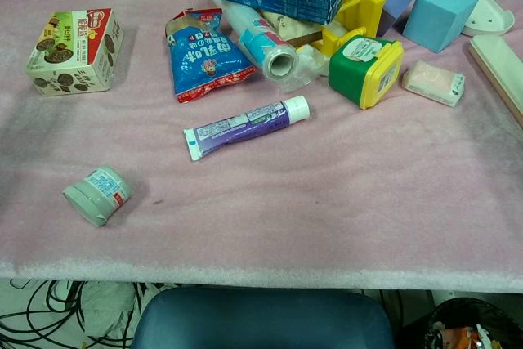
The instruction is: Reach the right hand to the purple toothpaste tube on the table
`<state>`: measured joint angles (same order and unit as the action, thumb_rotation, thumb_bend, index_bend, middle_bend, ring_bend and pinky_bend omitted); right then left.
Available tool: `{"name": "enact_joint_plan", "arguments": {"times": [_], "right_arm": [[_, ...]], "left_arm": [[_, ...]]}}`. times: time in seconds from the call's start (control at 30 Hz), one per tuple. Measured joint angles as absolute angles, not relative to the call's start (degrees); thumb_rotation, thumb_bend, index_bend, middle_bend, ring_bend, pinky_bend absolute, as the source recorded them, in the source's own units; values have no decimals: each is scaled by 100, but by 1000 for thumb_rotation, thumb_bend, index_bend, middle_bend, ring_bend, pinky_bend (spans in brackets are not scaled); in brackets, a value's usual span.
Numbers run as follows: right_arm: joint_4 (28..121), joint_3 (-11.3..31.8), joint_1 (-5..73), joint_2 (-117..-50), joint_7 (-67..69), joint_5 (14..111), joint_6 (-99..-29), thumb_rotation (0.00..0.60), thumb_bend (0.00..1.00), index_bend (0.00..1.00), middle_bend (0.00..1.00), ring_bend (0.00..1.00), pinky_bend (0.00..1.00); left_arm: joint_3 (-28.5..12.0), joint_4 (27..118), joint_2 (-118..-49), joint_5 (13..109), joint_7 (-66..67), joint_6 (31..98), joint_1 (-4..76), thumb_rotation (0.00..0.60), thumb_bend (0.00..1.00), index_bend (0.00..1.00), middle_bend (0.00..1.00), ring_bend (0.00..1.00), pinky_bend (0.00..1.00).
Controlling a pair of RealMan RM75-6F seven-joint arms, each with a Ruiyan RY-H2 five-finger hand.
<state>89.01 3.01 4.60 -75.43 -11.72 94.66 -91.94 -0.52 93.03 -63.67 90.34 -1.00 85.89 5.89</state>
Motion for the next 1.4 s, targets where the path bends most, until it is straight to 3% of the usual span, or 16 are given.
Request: {"name": "enact_joint_plan", "arguments": {"times": [0.9,1.03,1.4], "right_arm": [[9207,267,646,-7442,-979,9712,-9017,600,191,8,19,16,245],[9396,303,932,-7408,-979,9909,-8723,600,201,71,96,83,279],[10055,857,2200,-7896,-1463,9783,-7128,600,212,129,155,132,307]], "left_arm": [[-55,9336,-6350,9009,-123,8608,568,600,0,0,0,0,0],[-60,9343,-6350,8995,-140,8572,585,600,0,0,0,0,0],[-87,9343,-6348,8889,-230,8429,643,600,0,0,0,0,0]]}}
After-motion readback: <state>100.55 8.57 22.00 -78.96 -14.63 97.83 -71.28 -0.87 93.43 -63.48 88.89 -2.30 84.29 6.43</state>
